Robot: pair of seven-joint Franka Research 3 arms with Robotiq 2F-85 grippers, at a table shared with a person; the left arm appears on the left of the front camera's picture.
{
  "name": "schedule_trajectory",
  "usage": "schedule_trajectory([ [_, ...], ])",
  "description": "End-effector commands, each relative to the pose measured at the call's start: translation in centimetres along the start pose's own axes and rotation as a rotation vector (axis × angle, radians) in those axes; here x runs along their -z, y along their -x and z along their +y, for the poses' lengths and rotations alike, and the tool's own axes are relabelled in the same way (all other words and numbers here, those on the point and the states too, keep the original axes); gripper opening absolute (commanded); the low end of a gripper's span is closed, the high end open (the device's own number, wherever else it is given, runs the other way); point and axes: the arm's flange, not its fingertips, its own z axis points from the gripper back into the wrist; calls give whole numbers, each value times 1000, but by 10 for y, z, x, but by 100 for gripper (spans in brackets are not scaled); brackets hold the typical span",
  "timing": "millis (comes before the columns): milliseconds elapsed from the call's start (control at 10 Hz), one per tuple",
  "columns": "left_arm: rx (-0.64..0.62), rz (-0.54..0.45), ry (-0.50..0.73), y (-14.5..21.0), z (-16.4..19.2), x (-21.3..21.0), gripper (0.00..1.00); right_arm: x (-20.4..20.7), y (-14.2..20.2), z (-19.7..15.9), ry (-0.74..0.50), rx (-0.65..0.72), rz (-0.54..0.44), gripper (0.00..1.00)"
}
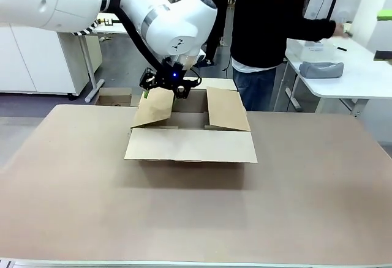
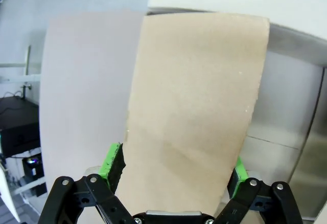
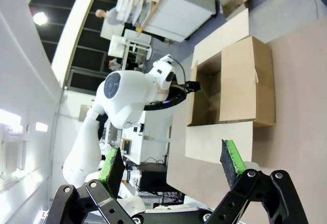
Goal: Pack the gift set into the box.
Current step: Place both hands on the side flaps of the Package Box and spread them outward.
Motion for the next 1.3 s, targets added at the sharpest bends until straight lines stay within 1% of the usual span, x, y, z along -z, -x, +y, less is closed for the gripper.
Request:
schedule_trajectory([
  [0,-67,-48,-65,5,21,-7,100,4,-4,1,-26,-23,-9,100],
  [200,-100,-68,-94,5,37,-18,100,4,-4,1,-26,-23,-9,100],
  [500,-98,-85,-99,9,67,-38,100,4,-4,1,-26,-23,-9,100],
  [600,-137,-82,-106,8,79,-39,100,4,-4,1,-26,-23,-9,100],
  [800,-173,-52,-84,8,100,-30,100,4,-4,1,-26,-23,-9,100],
  [1000,-214,-21,-54,9,129,-20,100,4,-4,1,-26,-23,-9,100],
  [1100,-236,-3,-29,9,146,-15,100,4,-4,1,-26,-23,-9,100],
  [1200,-223,9,48,9,166,-9,100,4,-4,1,-26,-23,-9,100],
])
